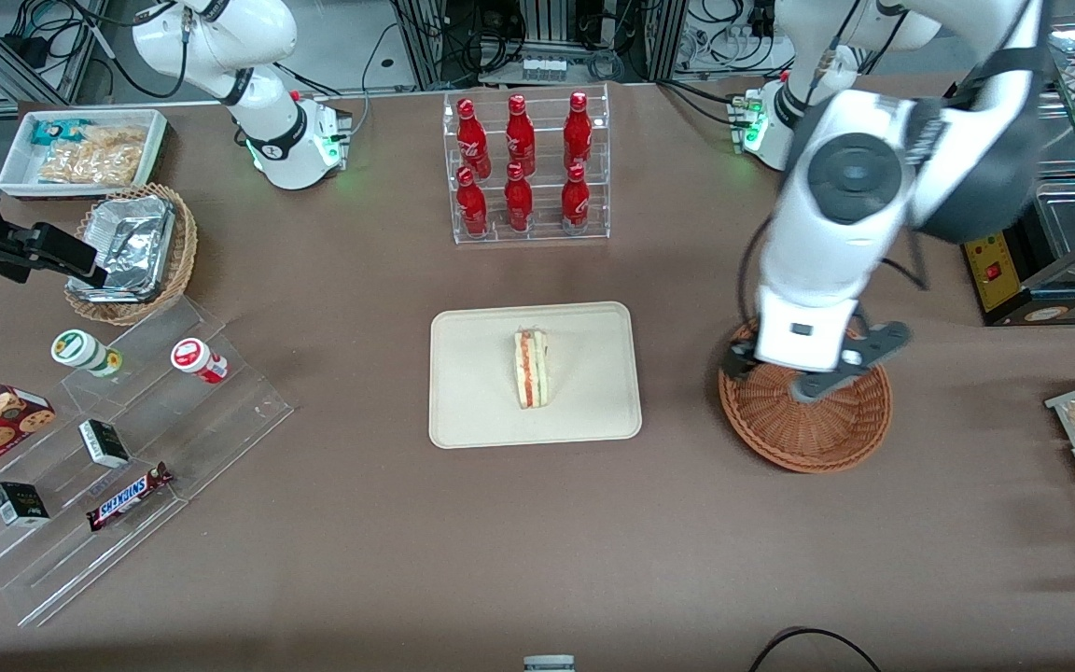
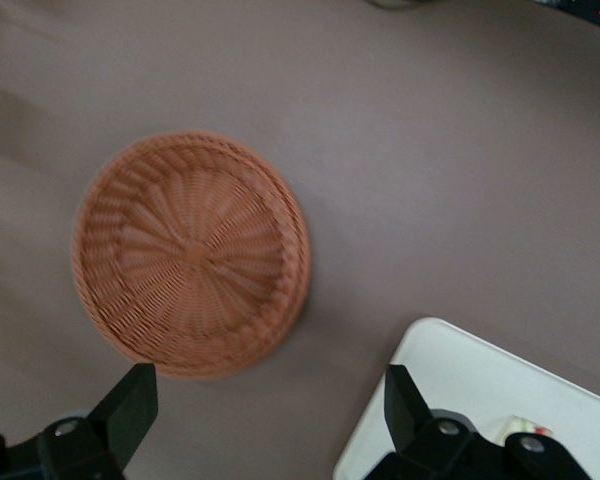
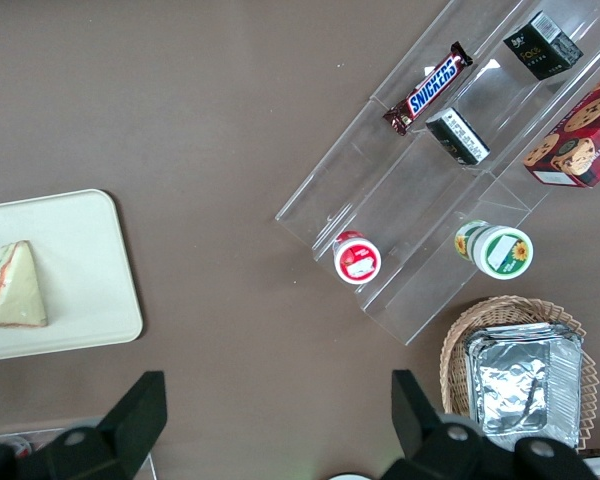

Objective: Place sandwich from basket to tray

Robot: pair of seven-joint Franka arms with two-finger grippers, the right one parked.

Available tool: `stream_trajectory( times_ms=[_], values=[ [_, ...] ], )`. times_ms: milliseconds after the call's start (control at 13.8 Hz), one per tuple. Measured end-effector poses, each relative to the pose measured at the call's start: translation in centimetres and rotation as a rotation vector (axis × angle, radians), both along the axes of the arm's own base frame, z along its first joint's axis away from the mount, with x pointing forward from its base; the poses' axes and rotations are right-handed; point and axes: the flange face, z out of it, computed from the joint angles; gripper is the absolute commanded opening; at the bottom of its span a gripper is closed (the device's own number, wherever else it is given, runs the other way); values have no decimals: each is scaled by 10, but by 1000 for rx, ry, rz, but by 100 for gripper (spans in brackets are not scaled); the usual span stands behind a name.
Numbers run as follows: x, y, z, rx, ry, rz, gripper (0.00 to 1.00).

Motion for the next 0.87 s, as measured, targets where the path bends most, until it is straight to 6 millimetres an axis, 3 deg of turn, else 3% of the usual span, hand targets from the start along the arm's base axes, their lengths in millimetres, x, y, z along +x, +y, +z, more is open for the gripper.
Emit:
stream_trajectory(
  times_ms=[290,507,652,870],
  values=[
    [4,91,32,-65,75,-136,100],
    [-11,145,53,-75,154,-243,100],
    [-31,159,70,-76,205,-294,100],
    [-64,159,94,-73,234,-340,100]
  ],
)
